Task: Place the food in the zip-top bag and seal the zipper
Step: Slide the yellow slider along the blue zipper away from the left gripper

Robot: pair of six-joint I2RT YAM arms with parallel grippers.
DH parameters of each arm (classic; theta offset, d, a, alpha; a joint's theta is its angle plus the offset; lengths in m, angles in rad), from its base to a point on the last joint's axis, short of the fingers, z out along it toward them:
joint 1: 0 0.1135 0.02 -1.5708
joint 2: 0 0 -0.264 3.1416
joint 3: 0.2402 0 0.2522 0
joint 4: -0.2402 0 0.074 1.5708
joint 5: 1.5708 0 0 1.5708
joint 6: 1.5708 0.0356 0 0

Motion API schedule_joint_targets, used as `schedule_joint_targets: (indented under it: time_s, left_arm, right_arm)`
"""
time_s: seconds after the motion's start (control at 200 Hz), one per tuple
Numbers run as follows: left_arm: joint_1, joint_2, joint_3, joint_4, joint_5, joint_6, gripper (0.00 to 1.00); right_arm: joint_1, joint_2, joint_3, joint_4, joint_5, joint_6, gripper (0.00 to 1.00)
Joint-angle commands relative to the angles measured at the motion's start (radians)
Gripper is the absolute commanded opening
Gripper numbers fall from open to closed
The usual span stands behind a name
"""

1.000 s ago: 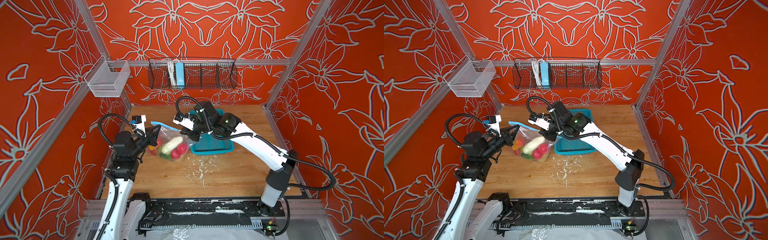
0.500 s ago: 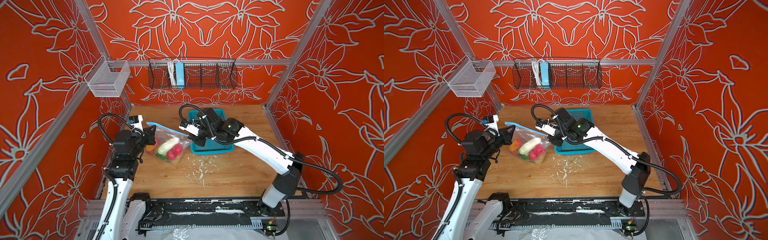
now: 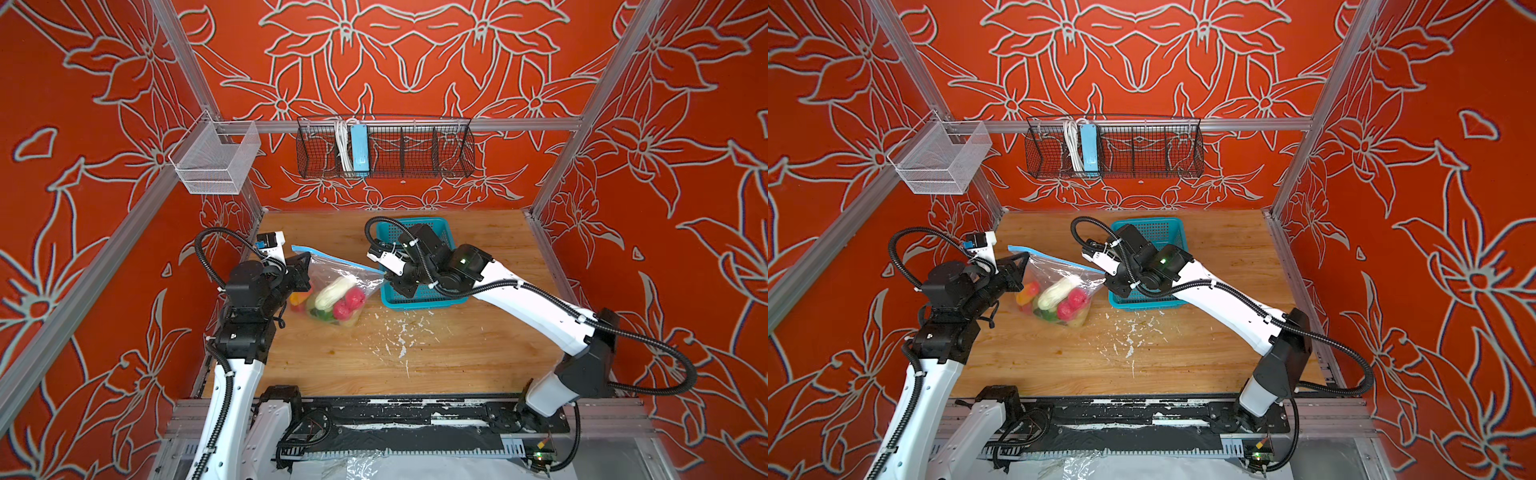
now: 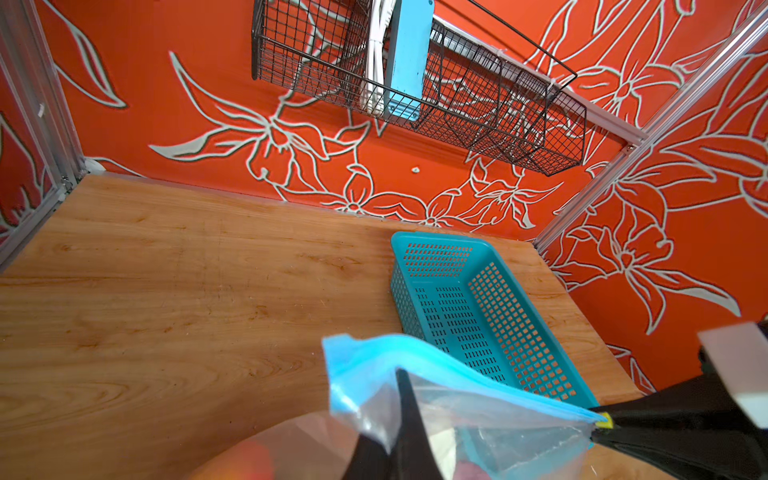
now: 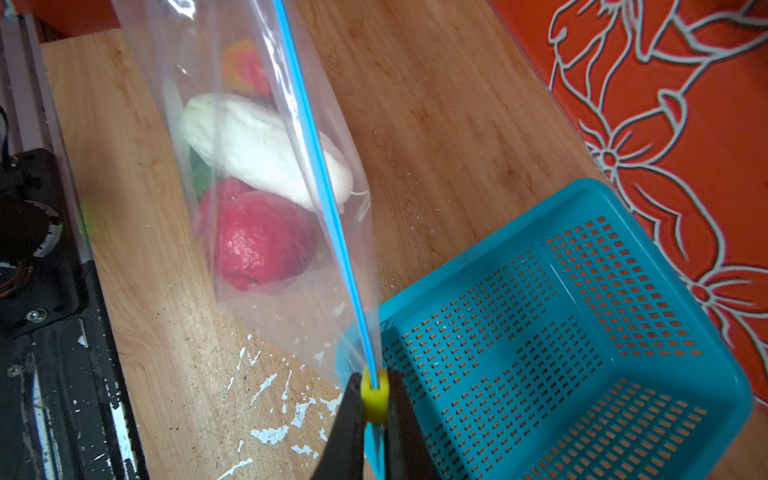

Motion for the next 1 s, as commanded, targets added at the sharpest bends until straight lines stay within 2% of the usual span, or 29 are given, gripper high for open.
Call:
schedule_joint_targets:
  time_s: [0.0,0.16,0.32,0.53,0.751,0.996]
  left_arm:
    - [0.022,-0.023,0.047,0.045,-0.153,-0.043,0.0]
    - [0.022,-0.044,0.052,0.011,-0.162,-0.087,0.0]
    - [0.021,-0.075,0.082,-0.042,-0.136,-0.14,0.0]
    - [0.021,-0.115,0.123,-0.123,-0.099,-0.239,0.0]
    - [0.022,-0.186,0.167,-0.241,-0.115,-0.314,0.0]
    - [0.021,-0.223,0.229,-0.454,-0.252,-0.412,0.0]
  right_arm:
    - [-0.01,-0.073,-0.057,-0.022,-0.002,0.066,0.0]
    - [-0.006,-0.111,-0.072,0.051,-0.088,0.116,0.0]
    - [0.019,-0.109,-0.034,0.056,-0.106,0.148,0.0]
    - [0.1,-0.078,0.045,-0.002,-0.013,0.16,0.0]
    - [0.17,-0.126,0.072,-0.009,0.037,0.208,0.0]
    - [0.198,-0.157,0.081,-0.028,0.052,0.281,0.0]
